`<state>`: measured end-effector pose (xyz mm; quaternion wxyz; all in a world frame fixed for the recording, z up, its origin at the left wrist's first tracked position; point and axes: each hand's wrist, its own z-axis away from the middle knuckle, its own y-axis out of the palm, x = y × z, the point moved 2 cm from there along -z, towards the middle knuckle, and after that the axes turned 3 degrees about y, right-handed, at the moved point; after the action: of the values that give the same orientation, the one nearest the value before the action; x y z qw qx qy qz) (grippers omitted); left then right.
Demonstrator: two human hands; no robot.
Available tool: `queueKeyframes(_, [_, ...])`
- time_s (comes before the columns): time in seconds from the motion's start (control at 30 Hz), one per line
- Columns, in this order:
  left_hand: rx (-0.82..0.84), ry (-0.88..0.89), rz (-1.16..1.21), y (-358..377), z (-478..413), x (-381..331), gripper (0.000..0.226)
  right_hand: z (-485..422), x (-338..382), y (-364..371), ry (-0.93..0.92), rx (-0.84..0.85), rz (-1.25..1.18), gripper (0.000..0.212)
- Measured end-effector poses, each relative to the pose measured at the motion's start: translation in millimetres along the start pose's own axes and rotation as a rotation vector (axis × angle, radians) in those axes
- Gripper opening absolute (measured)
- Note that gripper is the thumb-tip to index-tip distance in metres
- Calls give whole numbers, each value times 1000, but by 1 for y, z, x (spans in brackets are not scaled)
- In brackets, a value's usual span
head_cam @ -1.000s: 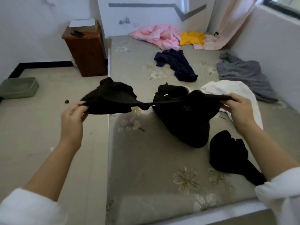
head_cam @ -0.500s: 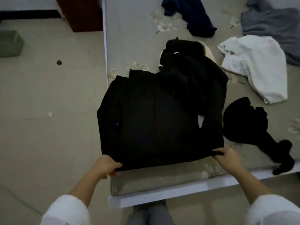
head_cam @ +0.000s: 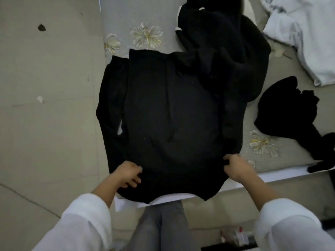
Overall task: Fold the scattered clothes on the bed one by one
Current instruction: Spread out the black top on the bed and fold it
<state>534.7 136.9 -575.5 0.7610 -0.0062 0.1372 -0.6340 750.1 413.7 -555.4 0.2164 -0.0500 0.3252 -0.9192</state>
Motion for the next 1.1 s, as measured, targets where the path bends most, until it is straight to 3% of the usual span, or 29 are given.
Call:
queueKeyframes(0.2, [-339, 319, 137, -57, -39, -87, 14, -37, 78, -66, -142, -251, -221, 35])
queueKeyframes(0.3, [-481, 405, 107, -89, -65, -126, 10, -67, 113, -100, -223, -349, -350, 44])
queueKeyframes(0.47, [-700, 537, 121, -134, -102, -183, 24, -116, 162, -156, -347, -471, -530, 62])
queueKeyframes(0.67, [-911, 576, 104, -185, -150, -233, 44, -170, 188, -206, -175, -683, -442, 63])
queueKeyframes(0.9, [-927, 496, 338, -226, -180, -265, 52, -217, 186, -225, -20, -722, -392, 47])
queueKeyframes(0.93, [-913, 486, 385, -230, -181, -267, 48, -220, 185, -227, -7, -712, -404, 42])
queueKeyframes(1.0, [-902, 498, 468, -235, -179, -271, 11, -222, 182, -232, -12, -693, -466, 30])
queueKeyframes(1.1, [-971, 593, 579, -254, -172, -269, 19, -215, 173, -251, -70, -753, -628, 21])
